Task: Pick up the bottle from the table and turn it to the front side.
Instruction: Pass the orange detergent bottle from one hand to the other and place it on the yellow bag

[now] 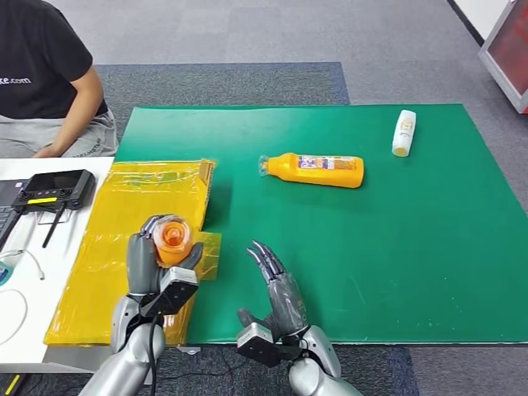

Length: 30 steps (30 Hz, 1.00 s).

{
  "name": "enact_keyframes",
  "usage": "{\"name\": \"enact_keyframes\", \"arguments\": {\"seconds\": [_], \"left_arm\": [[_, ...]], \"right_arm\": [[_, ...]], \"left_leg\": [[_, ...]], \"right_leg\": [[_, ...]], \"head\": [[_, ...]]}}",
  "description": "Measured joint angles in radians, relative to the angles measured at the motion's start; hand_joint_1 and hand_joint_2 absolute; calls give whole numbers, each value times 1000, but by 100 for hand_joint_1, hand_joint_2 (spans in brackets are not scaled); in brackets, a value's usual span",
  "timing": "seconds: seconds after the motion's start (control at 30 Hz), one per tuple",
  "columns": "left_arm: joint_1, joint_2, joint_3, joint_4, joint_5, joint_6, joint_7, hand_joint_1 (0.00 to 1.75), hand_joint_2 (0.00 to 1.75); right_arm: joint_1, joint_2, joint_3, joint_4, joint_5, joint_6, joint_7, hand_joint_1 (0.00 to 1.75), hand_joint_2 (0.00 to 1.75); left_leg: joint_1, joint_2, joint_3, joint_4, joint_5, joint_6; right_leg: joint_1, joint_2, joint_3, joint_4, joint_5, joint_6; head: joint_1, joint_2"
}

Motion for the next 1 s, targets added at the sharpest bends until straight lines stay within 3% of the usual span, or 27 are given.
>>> {"name": "enact_keyframes", "arguments": {"seconds": [0.33, 0.77, 1.0], "left_arm": [[-96, 10, -15, 182, -63, 23, -5, 175, 175], [-214, -19, -61, 408, -108, -33, 32, 175, 175], [-259, -32, -64, 494, -102, -37, 36, 175, 175]], "right_arm": [[-3, 14, -12, 24, 17, -3, 19, 0, 0], [-4, 34, -56, 59, 6, 4, 55, 0, 0], [-6, 42, -63, 78, 5, 10, 58, 0, 0]], "left_leg": [[0, 0, 4, 0, 0, -1], [0, 0, 20, -4, -4, 2], [0, 0, 28, -6, -8, -4]], "right_leg": [[0, 0, 4, 0, 1, -1], [0, 0, 20, 0, -1, -3], [0, 0, 26, 0, -2, -3]], "head": [[0, 0], [0, 0], [0, 0]]}}
